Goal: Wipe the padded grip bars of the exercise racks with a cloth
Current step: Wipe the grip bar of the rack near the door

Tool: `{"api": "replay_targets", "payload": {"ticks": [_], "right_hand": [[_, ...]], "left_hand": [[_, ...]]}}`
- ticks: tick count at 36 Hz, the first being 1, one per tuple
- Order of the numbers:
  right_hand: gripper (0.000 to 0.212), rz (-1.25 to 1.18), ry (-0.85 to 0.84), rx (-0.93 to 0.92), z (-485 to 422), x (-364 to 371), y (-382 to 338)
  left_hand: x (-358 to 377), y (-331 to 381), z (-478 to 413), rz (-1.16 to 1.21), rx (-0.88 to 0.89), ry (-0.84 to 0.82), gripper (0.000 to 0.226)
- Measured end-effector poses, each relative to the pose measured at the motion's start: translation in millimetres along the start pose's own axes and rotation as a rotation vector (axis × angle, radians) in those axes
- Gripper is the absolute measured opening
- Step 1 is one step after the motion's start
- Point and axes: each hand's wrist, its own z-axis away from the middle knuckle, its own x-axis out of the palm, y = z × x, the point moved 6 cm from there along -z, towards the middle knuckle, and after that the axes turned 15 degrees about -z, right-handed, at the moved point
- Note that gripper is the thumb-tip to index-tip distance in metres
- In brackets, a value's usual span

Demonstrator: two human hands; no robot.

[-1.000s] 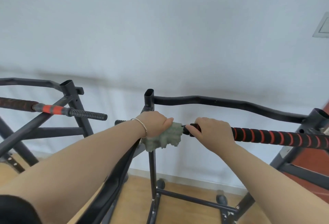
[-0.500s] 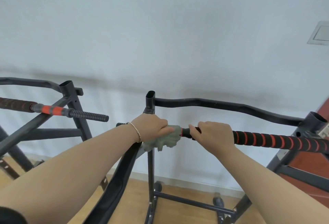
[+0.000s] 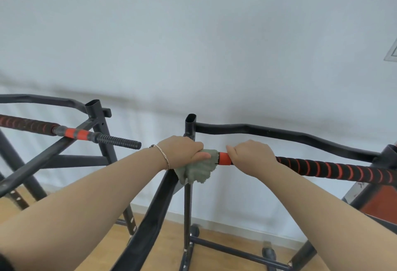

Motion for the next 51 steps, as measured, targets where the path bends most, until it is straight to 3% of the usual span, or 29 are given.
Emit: {"api": "replay_targets", "payload": {"ticks": [4, 9, 14, 16, 22, 29, 31, 38, 47, 51], "right_hand": [[0.007, 0.019, 0.014, -0.025, -5.2, -1.1, -3.2], [0.036, -0.011, 0.062, 0.029, 1.1, -0.7, 8.6], [0.074, -0.170, 0.009, 0.133, -2.7, 4.1, 9.5], [0.080, -0.200, -0.047, 0.104, -8.1, 7.3, 2.0], [0.058, -0.225, -0.062, -0.042, -22.0, 12.5, -31.2], [0.068, -0.084, 0.151, -0.059, -23.8, 12.1, -38.0], [0.068, -0.069, 0.162, -0.050, -25.7, 10.6, -36.2], [0.064, -0.081, 0.142, -0.029, -34.1, 14.7, -35.0], [0.059, -0.078, 0.135, -0.012, -35.7, 24.0, -34.8], [0.057, -0.097, 0.138, 0.009, -35.7, 23.9, -34.6]], "left_hand": [[-2.5, -7.9, 4.0, -0.025, 0.000, 0.016, 0.049], [8.8, -47.3, 28.1, -0.198, -0.023, 0.001, 0.056], [28.0, -62.9, 41.1, -0.169, -0.106, -0.008, 0.049], [30.0, -62.0, 40.4, -0.135, -0.122, 0.006, 0.047], [36.1, -63.7, 38.1, -0.048, -0.209, 0.042, 0.042], [36.2, -72.2, 40.3, 0.063, -0.360, 0.162, 0.033], [36.5, -72.3, 38.9, -0.008, -0.404, 0.139, 0.022], [43.2, -68.7, 36.5, -0.199, -0.541, 0.055, 0.053], [36.1, -69.5, 40.5, -0.155, -0.598, -0.030, 0.058], [25.7, -73.8, 44.8, -0.218, -0.616, 0.012, 0.056]]}}
